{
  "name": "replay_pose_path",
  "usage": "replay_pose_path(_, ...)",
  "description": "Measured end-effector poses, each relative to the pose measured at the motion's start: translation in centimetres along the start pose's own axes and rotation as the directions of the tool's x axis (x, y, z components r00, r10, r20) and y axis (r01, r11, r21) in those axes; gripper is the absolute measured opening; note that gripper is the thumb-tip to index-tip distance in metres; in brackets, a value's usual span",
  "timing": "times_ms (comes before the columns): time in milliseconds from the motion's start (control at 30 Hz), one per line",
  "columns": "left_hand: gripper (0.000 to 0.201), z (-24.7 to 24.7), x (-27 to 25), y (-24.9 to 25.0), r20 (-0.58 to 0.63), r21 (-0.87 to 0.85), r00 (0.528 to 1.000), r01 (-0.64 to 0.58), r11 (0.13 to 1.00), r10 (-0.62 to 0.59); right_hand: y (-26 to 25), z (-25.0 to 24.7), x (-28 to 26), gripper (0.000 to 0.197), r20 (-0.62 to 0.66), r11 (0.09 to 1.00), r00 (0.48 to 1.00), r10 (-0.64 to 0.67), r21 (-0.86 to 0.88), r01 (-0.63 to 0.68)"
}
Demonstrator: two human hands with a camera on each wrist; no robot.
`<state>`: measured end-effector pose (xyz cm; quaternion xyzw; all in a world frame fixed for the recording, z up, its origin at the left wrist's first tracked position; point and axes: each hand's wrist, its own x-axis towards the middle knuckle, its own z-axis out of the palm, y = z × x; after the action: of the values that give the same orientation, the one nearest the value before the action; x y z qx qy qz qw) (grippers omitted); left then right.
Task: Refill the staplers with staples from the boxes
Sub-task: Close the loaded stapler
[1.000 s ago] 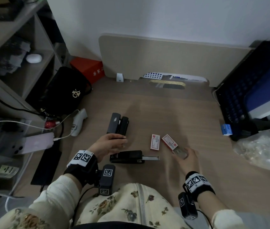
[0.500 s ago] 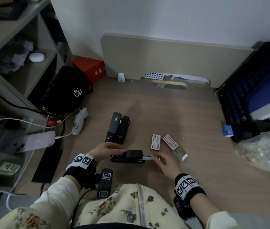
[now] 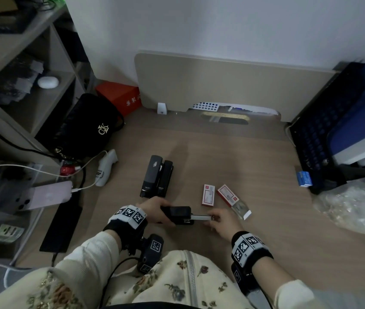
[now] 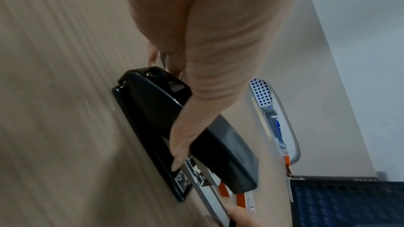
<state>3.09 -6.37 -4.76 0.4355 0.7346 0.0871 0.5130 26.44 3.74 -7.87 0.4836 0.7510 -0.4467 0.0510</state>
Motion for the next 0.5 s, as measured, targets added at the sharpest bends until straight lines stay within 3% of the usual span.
replay_pose_path(167, 0.039, -0.6, -0.5, -0.1, -0.005, -0.137, 1.000, -0.015, 0.990, 0.014, -0.5, -1.2, -0.6, 0.026, -0.059, 1.000, 0.998, -0.016, 0.021, 0.017)
replay_pose_path(300, 0.037, -1.6, -1.2, 0.0, -0.050, -0.233, 0.997, -0.061, 0.971, 0.050, -2.1, -2.4, -0.5, 0.034, -0.139, 0.977, 0.989, -0.050, 0.198, 0.078)
replay_pose_path(500, 0.025, -3.2, -2.9, 2.2, -0.191, -0.441, 0.973, -0.206, 0.874, 0.133, -4.7, -3.7, -0.7, 0.070, -0.218, 0.893, 0.968, -0.123, 0.402, 0.204)
